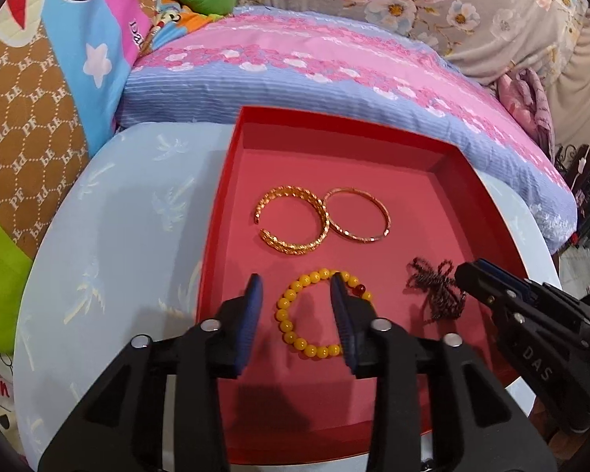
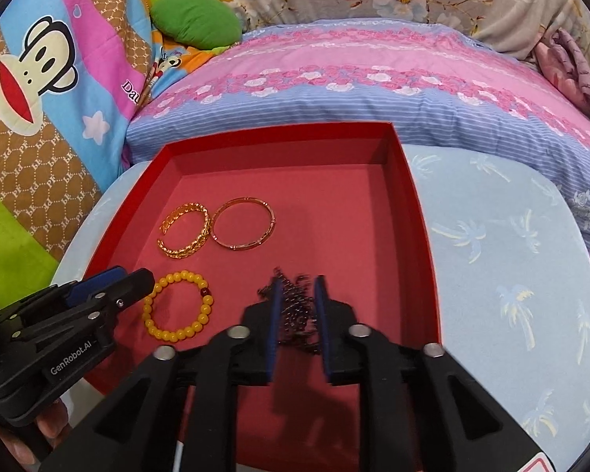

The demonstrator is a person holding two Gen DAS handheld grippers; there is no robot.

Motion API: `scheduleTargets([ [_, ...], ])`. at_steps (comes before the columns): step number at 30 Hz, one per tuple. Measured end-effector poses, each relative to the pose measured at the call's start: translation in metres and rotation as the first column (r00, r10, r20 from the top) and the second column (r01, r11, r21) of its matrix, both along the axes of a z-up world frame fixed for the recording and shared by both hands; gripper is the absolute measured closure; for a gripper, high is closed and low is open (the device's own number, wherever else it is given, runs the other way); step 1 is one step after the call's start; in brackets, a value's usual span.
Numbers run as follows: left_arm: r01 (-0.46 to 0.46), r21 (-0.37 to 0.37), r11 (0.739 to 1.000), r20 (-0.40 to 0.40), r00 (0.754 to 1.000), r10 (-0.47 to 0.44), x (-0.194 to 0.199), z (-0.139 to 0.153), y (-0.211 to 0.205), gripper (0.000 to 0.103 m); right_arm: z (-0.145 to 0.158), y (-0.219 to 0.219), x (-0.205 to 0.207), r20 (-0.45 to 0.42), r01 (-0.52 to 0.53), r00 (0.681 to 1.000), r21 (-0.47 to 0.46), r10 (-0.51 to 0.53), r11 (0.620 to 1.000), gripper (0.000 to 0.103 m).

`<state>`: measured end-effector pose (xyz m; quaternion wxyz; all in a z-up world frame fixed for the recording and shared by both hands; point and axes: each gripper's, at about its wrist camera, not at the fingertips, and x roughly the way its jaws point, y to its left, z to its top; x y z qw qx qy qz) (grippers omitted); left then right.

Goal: Organize jewelry
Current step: 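Lower the orange bracelet into the tray with the left tool while the right tool drops the tassel bracelet there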

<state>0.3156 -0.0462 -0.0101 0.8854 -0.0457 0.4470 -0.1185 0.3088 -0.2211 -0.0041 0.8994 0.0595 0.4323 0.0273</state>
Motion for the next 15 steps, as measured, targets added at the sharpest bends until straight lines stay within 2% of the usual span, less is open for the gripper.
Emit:
scheduleTargets([
  [4, -0.011, -0.007, 1.000, 0.014, 1.000, 0.011, -0.005, 0.004, 0.003, 0.058, 0.010, 0.000, -0.014, 0.029, 0.002, 1.000, -0.009, -0.002, 1.000, 0.070],
  [15, -0.026, -0.049, 0.998, 0.057, 0.998, 0.029, -0.045, 0.030, 0.019, 0.058, 0.034, -0.011, -0.072, 0.067, 0.028, 0.997, 0.022, -0.030, 0.999, 0.070],
])
